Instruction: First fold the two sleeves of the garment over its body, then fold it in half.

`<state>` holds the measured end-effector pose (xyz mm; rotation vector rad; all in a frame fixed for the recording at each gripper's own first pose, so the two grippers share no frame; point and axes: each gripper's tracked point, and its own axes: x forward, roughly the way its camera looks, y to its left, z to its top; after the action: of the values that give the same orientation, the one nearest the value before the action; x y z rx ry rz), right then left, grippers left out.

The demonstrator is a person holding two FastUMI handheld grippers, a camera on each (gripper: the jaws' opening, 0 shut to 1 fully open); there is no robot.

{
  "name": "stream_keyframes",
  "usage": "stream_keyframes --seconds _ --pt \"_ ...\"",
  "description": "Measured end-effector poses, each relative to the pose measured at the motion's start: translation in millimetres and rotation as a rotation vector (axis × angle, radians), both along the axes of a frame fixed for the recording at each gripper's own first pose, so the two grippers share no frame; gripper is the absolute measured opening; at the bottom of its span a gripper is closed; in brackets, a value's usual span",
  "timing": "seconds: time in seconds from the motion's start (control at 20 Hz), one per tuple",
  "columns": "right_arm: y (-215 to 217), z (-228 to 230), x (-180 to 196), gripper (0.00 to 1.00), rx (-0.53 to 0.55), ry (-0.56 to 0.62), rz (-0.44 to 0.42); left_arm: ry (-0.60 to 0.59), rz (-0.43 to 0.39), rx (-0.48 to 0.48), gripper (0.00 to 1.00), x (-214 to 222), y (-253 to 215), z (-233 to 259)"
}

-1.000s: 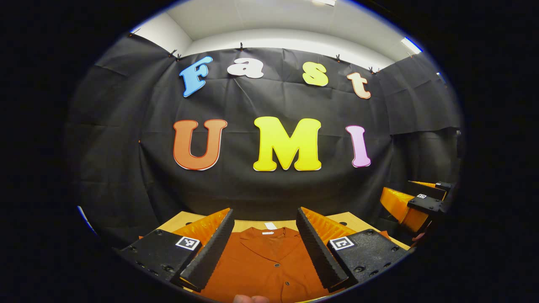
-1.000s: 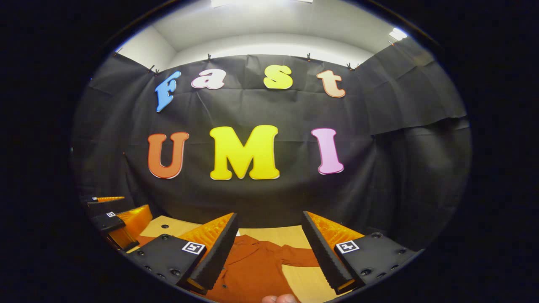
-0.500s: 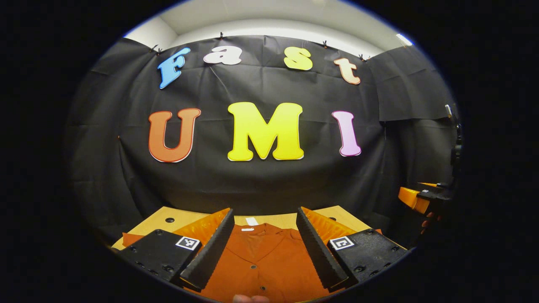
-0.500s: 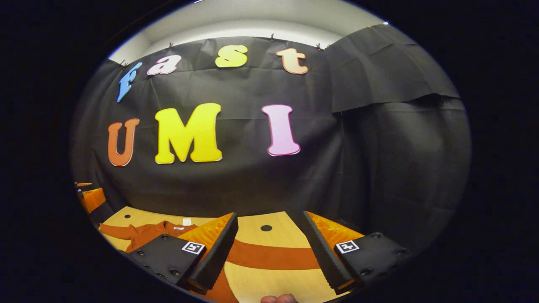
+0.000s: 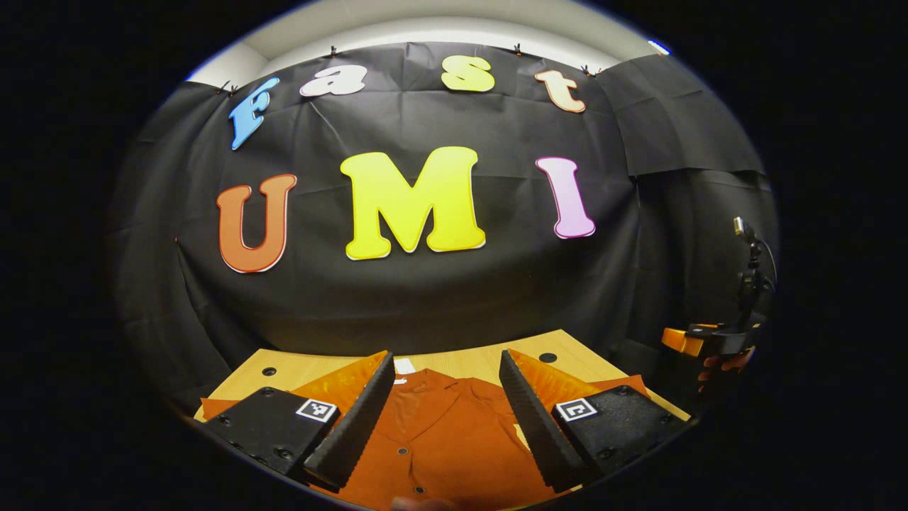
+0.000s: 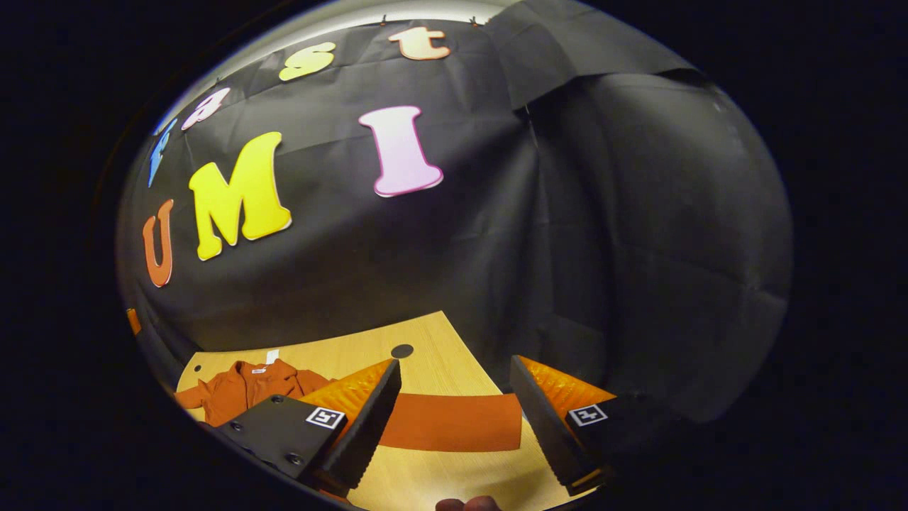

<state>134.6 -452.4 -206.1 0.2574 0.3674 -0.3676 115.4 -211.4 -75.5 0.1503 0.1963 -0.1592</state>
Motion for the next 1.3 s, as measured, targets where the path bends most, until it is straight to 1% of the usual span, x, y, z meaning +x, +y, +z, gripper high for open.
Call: stream_keyframes --seconds 0.15,0.2,0.25,0.3,0.35,0.4,0.45,0.5,0.6,0.9,1.1,1.15,1.2,1.25,1.3 --pt "-28.8 -52.4 15.8 0.98 0.065 0.075 -0.001 0.024 0.011 0.023 0.97 6.4 -5.9 -6.5" --pt "-36.6 -68.6 19.6 0.96 0.089 0.095 -0.002 0.036 0.021 0.013 0.97 9.0 -6.6 -9.2" --pt "-42.0 -83.2 23.7 0.96 0.112 0.114 0.008 0.050 0.032 0.002 0.97 11.9 -6.8 -13.1" --pt "-45.6 -98.1 25.5 0.96 0.136 0.134 0.015 0.061 0.043 -0.003 0.97 12.2 -7.5 -15.5" --pt "-48.1 -112.4 29.6 0.98 0.153 0.158 0.028 0.069 0.049 -0.001 0.97 14.6 -9.5 -15.5" --pt "-50.6 -125.3 34.7 0.96 0.168 0.181 0.035 0.072 0.051 0.008 0.97 17.0 -10.3 -15.5" --pt "-51.9 -138.5 38.5 0.96 0.176 0.203 0.050 0.073 0.054 0.021 0.97 19.0 -10.1 -17.0" --pt "-52.7 -154.0 43.4 0.98 0.180 0.228 0.062 0.074 0.056 0.027 0.97 19.9 -10.3 -17.6" --pt "-57.0 -174.3 49.5 0.98 0.210 0.258 0.062 0.081 0.057 0.027 0.98 22.5 -10.6 -22.0" --pt "-65.5 -205.8 56.1 0.96 0.281 0.294 0.044 0.098 0.061 0.044 0.98 26.6 -9.0 -30.1" --pt "-55.8 -219.2 57.7 0.95 0.335 0.327 0.068 0.090 0.060 0.057 0.97 28.0 -7.0 -30.1" --pt "-55.3 -218.1 58.3 0.90 0.344 0.319 0.071 0.090 0.061 0.056 0.97 26.9 -6.3 -30.4" --pt "-57.8 -219.9 60.1 0.95 0.341 0.316 0.071 0.090 0.060 0.055 0.97 26.6 -6.4 -29.4" --pt "-57.9 -216.8 59.2 0.88 0.345 0.312 0.074 0.091 0.062 0.058 0.97 26.0 -4.3 -29.3" --pt "-55.9 -213.7 61.3 0.86 0.352 0.314 0.073 0.090 0.063 0.061 0.97 25.6 -2.9 -29.5"
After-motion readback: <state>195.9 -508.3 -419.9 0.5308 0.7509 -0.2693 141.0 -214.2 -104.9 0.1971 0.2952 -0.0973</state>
